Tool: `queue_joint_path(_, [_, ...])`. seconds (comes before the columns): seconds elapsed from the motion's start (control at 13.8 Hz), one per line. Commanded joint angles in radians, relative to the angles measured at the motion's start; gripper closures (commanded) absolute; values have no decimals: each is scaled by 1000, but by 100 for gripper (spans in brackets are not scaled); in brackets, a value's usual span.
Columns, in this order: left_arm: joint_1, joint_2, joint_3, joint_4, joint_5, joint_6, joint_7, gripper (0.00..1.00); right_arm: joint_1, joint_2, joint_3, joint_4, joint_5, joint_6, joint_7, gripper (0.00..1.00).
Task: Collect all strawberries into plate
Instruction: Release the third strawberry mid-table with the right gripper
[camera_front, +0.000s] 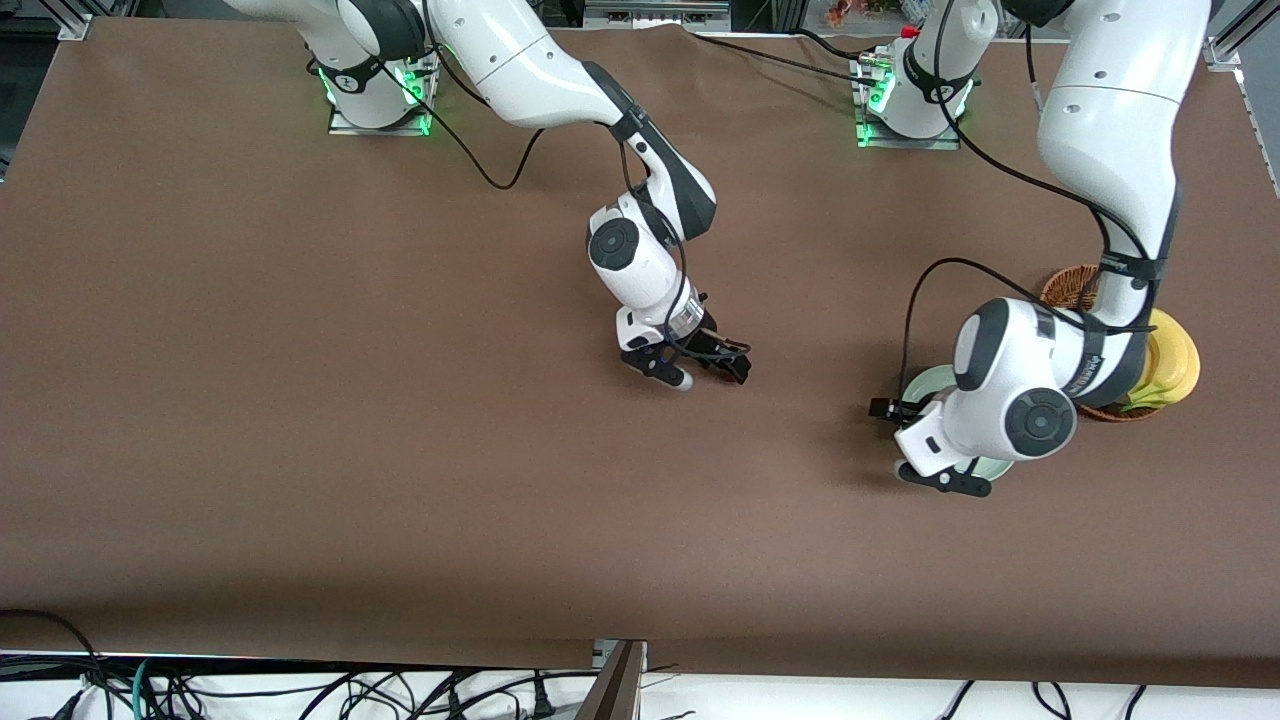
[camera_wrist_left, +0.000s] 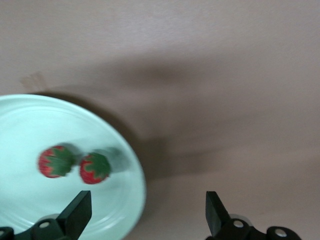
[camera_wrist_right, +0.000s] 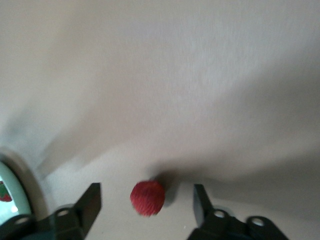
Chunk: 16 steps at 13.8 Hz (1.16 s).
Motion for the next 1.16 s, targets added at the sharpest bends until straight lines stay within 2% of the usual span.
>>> queue_joint_path(0.0, [-39, -18, 1, 4, -4, -27, -126, 0, -19, -73, -86, 8, -20, -194, -39, 0])
queue_joint_path(0.15, [-65, -26, -31, -3, -11, -33, -253, 0, -46, -130, -142, 8, -16, -372, -192, 0])
queue_joint_path(0.29, [-93, -23, -84, -5, -11, -20, -452, 0, -123, -191, -145, 7, -20, -550, -362, 0])
queue_joint_path(0.44, [-166, -21, -84, -2, -2, -10, -537, 0, -204, -240, -175, 7, -20, -752, -512, 0])
queue_joint_path(0.58, [-238, -15, -81, -3, 1, 14, -594, 0, -233, -268, -261, 7, -20, -924, -635, 0])
queue_joint_path(0.87, [-305, 23, -75, -10, 22, 99, -712, 0, -229, -305, -496, 7, -28, -1170, -942, 0])
queue_joint_path(0.95, [-306, 26, -75, -10, 24, 105, -712, 0, -238, -312, -513, 7, -72, -1204, -999, 0])
queue_joint_path(1.09, [-308, 42, -75, -13, 24, 109, -712, 0, -305, -375, -487, -2, -205, -1229, -1062, 0])
